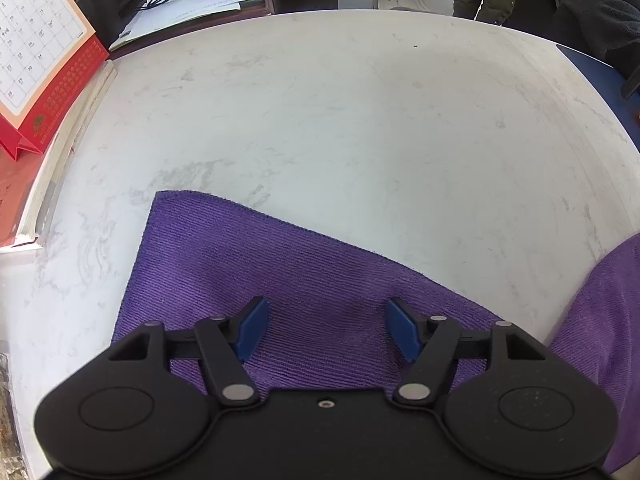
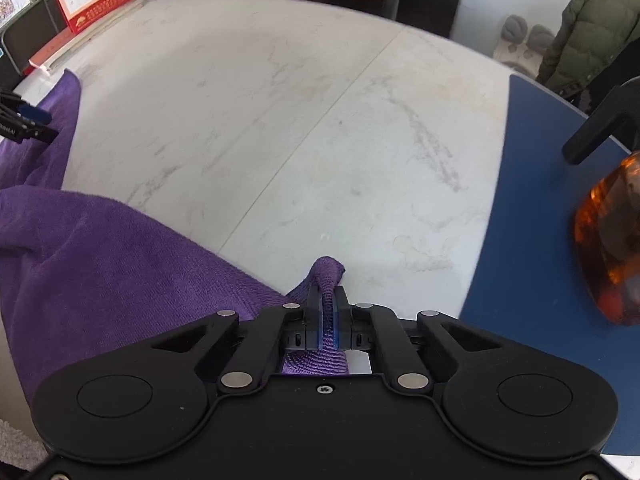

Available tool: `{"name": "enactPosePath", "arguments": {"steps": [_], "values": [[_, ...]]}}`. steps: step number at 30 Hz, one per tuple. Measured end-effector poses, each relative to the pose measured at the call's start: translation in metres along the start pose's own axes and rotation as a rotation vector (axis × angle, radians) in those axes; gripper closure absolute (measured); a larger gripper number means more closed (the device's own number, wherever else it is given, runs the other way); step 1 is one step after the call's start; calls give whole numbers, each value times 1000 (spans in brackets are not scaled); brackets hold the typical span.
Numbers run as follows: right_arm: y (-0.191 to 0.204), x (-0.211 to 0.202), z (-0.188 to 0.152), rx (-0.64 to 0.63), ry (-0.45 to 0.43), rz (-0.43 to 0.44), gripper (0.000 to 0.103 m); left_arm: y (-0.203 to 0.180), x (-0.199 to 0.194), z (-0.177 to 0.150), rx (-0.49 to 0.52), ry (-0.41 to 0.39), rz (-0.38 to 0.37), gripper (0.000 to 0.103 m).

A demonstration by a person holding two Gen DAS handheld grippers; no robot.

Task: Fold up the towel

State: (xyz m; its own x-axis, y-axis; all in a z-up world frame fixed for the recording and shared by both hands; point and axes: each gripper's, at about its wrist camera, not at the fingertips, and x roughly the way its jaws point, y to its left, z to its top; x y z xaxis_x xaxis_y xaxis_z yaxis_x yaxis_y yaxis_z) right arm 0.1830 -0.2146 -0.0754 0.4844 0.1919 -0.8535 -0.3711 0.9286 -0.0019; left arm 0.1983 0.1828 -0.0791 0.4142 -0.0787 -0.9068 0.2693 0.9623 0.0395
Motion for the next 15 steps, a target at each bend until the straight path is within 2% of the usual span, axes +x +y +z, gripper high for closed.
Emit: {"name": "enactPosePath", "arguments": {"steps": [6, 15], "values": [[-10, -33, 3, 53, -113, -86, 99, 1, 0, -1, 2, -4, -1, 37], [-44, -63, -15, 180, -162, -215, 99, 5, -3, -8, 0, -3, -3, 33]]}}
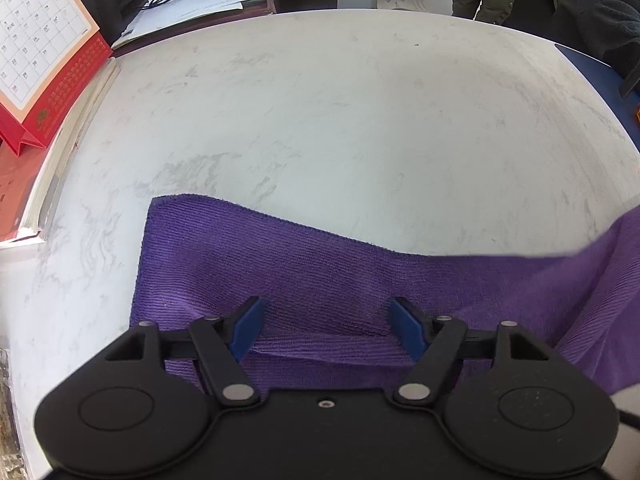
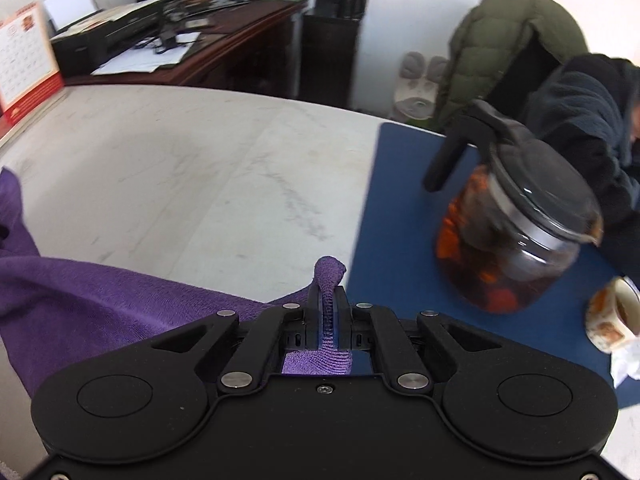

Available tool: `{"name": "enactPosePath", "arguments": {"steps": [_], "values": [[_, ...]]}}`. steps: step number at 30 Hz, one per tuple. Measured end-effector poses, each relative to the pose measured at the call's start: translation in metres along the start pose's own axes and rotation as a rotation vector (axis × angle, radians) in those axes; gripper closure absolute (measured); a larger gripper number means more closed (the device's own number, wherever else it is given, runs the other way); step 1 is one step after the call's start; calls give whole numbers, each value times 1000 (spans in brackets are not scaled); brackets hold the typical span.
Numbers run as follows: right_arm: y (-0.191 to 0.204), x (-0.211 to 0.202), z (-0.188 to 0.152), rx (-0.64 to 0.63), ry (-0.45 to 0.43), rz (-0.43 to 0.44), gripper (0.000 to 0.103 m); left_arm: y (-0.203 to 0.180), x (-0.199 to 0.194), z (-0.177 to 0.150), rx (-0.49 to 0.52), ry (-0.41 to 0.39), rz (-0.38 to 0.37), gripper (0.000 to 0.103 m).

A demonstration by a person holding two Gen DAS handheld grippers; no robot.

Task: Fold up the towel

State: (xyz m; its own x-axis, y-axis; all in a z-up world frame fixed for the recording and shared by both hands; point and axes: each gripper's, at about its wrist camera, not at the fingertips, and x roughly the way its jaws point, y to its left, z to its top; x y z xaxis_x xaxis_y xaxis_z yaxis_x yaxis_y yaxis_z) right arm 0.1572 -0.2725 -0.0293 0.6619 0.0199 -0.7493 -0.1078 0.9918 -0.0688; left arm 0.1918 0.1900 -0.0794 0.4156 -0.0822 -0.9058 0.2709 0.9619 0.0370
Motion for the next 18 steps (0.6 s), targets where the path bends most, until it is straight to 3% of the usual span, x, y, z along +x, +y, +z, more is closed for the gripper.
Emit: {"name": "enactPosePath", "arguments": {"steps": [8, 18], "values": [[-9, -2, -10, 52, -18, -25, 99, 3, -1, -2, 3, -4, 0, 31], [2, 37, 6, 0, -44, -26, 99, 20, 3, 4, -27, -15, 33, 27]]}}
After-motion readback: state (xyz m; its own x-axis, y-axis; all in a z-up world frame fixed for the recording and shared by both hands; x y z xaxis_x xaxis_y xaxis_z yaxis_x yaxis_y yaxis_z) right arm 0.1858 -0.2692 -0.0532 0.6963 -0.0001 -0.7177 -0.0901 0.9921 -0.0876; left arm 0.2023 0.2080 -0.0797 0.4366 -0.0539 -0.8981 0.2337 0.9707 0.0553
